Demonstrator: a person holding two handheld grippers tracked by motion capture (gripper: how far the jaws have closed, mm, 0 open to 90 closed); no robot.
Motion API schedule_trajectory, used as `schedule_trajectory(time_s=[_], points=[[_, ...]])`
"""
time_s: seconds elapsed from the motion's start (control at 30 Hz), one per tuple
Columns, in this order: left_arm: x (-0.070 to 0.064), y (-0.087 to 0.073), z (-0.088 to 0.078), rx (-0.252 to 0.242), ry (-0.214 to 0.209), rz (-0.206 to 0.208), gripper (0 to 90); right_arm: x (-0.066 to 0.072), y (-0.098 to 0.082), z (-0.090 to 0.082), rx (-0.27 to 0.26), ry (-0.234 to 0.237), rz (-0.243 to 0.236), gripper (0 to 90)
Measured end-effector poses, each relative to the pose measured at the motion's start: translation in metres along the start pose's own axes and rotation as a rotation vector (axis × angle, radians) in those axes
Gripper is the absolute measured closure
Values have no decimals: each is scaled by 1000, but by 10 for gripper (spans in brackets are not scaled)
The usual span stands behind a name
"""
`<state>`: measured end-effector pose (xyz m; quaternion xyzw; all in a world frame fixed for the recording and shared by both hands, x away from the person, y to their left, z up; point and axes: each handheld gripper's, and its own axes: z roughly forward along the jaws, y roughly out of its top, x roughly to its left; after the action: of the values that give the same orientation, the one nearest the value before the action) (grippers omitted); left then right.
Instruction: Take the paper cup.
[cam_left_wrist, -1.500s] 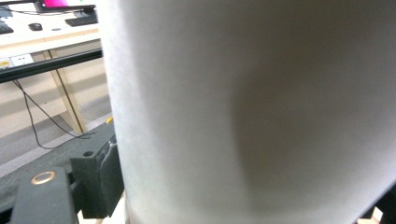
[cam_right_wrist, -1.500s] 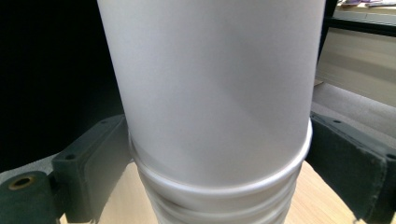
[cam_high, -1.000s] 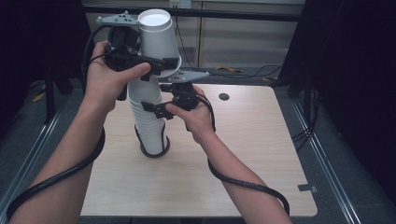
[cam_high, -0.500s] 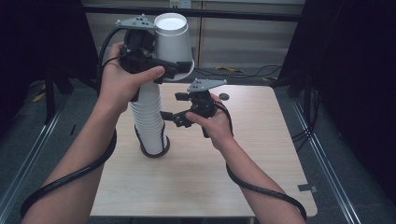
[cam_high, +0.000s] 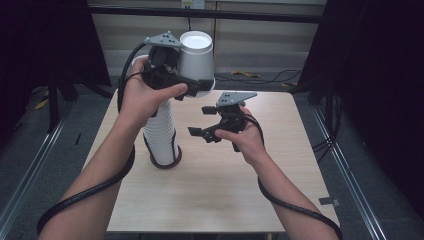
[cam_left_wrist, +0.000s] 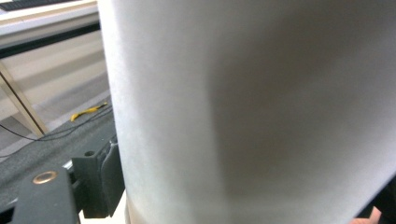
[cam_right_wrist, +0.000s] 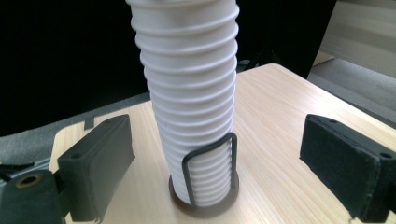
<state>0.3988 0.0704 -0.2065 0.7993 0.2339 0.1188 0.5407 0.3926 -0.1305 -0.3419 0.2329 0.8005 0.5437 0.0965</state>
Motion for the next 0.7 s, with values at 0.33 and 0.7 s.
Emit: schedule_trajectory(time_s=[0.33, 0.7], points=[[-6, -11, 11, 49, -21, 37, 152, -3, -16, -18, 22, 13, -14, 99], [-14, -30, 26, 138, -34, 76, 153, -9, -32, -39, 65, 17, -19, 120]])
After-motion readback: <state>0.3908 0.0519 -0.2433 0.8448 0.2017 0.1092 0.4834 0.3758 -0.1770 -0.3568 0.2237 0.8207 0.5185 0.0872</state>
